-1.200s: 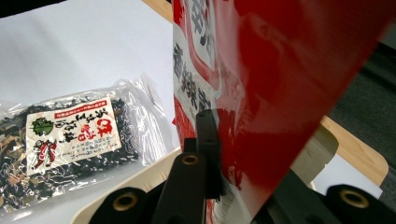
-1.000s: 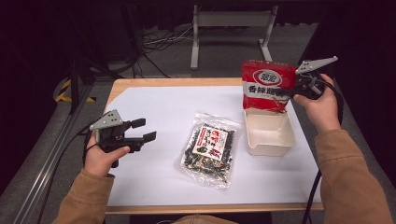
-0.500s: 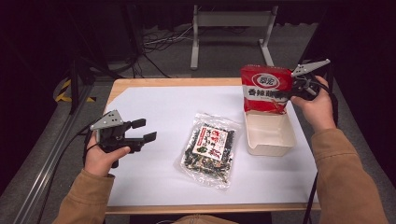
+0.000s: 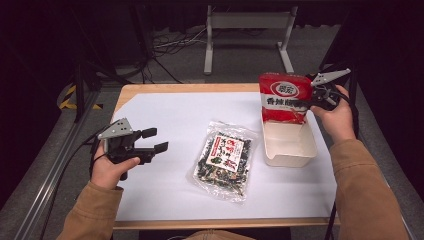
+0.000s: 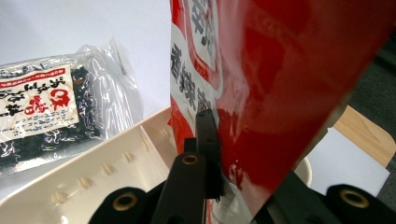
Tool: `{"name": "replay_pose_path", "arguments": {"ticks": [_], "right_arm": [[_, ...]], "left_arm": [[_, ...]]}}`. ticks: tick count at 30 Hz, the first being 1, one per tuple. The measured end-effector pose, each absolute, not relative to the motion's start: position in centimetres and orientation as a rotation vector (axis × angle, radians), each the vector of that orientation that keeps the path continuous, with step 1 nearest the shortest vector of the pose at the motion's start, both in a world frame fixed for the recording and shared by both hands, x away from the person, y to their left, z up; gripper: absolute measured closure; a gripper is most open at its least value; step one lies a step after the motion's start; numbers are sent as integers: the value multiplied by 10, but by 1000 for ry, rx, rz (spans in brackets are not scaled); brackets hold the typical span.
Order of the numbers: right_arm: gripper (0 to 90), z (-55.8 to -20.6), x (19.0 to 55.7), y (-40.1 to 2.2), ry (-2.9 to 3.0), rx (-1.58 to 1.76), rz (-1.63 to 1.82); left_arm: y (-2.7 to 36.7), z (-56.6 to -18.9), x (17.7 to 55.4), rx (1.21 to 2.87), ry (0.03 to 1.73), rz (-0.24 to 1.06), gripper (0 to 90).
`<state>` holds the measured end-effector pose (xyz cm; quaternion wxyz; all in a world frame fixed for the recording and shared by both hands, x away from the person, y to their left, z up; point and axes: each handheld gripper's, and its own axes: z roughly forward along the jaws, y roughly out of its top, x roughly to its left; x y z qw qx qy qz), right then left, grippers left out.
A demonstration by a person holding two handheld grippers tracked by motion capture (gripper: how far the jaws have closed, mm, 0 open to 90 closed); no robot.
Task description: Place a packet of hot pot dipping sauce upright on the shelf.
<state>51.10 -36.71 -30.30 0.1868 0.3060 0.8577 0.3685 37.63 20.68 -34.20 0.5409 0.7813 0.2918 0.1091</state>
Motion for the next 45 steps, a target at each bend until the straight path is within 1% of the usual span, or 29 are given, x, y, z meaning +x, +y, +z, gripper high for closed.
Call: {"name": "replay_pose_path", "arguments": {"ticks": [6,12,19,22,28,39,41,42,44,45], "right_arm": [[872,-310,513,-367,2418,844,1050],[871,-319,514,-369,2421,858,1068],[868,-329,514,-368,2431,868,1038],[868,-332,512,-371,2427,874,1018],[864,-337,509,-372,2416,899,984],[855,-349,508,-379,2398,968,951],[843,-348,508,-378,2398,971,947],[832,-348,508,-378,2397,973,946],[802,-347,506,-379,2383,991,961],[773,-345,505,-379,2367,1006,976]], "left_arm": [[206,-342,376,1852,692,255,313],[205,-342,376,1861,694,247,297],[204,-344,377,1882,705,246,244],[201,-345,377,1918,702,267,219],[199,-348,377,1907,706,279,195],[193,-351,378,1921,716,307,94],[192,-352,380,1929,742,285,66],[192,-353,381,1937,745,294,37],[190,-354,382,1937,747,280,37],[190,-355,382,1933,749,277,36]]}}
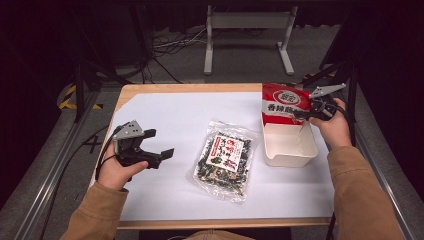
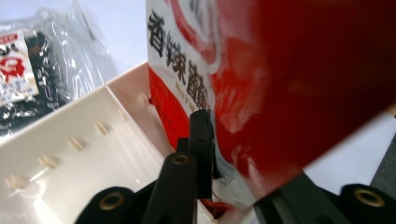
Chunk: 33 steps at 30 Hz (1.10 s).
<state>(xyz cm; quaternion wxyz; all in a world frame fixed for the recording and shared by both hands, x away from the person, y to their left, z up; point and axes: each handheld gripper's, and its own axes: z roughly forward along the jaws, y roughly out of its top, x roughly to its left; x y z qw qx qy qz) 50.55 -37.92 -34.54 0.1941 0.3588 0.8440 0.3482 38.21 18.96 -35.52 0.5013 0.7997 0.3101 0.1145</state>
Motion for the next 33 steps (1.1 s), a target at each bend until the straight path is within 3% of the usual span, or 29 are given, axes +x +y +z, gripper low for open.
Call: {"name": "replay_pose_path", "arguments": {"ticks": [8,13,33], "right_arm": [[459,-338,495,-383,2294,1084,1002],[392,-332,483,-384,2256,1066,1041],[444,-299,415,-372,2193,1027,1044]], "left_arm": [[184,-360,385,1957,734,252,22],[182,-361,388,1968,739,222,33],[175,-368,391,2035,751,196,126]]}}
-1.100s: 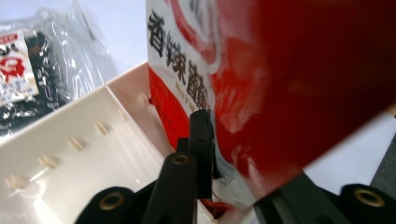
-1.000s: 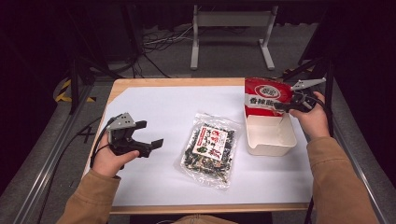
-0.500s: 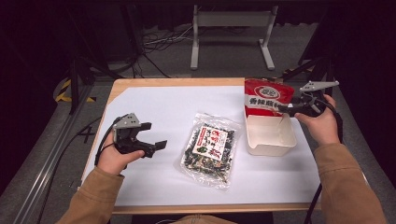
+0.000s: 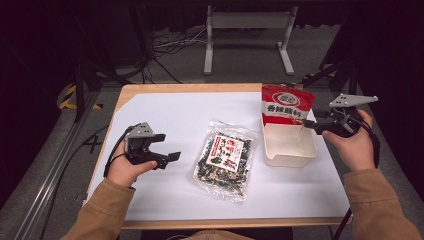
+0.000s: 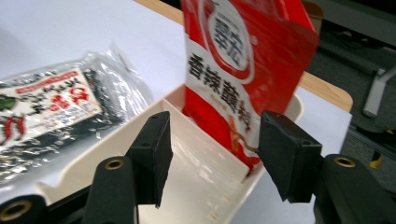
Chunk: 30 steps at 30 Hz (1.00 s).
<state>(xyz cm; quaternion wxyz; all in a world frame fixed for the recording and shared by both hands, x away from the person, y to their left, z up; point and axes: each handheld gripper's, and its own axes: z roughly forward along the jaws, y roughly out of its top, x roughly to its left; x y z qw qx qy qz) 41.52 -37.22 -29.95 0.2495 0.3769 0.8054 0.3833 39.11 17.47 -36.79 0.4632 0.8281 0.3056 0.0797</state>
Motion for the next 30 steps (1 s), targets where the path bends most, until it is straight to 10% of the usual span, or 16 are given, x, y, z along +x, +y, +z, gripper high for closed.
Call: {"name": "replay_pose_path", "arguments": {"ticks": [30], "right_arm": [[424,-307,362,-323,2238,865,1201]], "left_arm": [[157,-387,402,2090,812,135,236]]}}
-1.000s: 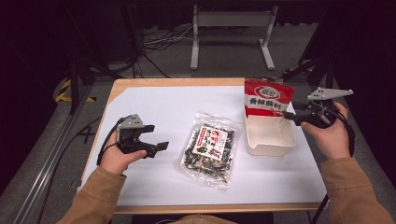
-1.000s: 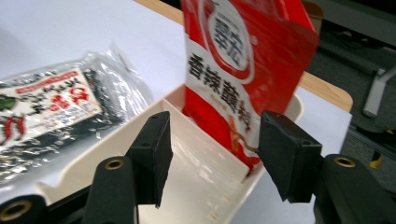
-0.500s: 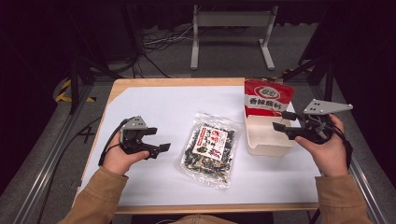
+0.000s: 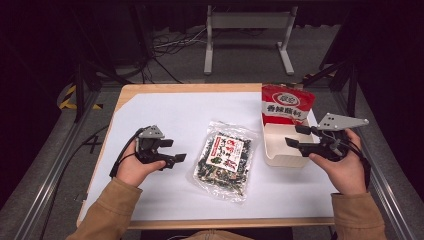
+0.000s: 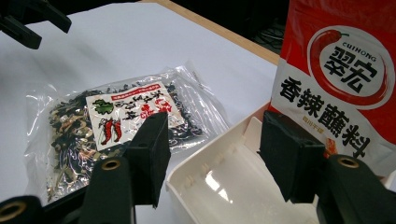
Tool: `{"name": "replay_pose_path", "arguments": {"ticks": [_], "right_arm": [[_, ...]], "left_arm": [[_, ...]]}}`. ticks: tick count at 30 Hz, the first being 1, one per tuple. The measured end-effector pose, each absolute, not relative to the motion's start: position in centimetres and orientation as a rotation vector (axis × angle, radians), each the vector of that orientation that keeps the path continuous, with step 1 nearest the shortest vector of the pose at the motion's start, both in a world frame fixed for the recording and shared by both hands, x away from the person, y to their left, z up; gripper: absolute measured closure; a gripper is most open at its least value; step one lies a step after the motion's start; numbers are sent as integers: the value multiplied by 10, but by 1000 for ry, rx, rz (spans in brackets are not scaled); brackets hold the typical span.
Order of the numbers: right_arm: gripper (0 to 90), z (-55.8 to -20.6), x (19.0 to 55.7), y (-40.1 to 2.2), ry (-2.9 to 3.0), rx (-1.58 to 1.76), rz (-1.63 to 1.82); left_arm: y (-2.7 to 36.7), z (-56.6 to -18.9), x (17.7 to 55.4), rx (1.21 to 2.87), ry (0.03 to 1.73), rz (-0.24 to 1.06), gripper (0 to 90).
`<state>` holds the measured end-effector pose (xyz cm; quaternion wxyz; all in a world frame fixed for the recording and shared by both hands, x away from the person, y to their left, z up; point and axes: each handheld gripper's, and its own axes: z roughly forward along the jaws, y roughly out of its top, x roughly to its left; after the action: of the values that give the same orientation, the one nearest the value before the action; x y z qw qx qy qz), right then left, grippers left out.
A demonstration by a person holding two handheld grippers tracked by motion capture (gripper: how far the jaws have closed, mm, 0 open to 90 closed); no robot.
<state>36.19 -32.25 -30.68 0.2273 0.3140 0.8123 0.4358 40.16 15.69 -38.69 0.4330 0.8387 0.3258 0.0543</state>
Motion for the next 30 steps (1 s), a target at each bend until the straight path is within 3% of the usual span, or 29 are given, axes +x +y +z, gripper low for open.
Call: {"name": "replay_pose_path", "arguments": {"ticks": [7,16,30], "right_arm": [[440,-310,359,-316,2225,826,1242],[436,-313,358,-307,2244,828,1277],[414,-319,356,-301,2227,845,1326]], "left_arm": [[145,-392,405,2088,819,83,229],[122,-405,410,2091,795,14,289],[107,-419,421,2069,826,-19,267]]}}
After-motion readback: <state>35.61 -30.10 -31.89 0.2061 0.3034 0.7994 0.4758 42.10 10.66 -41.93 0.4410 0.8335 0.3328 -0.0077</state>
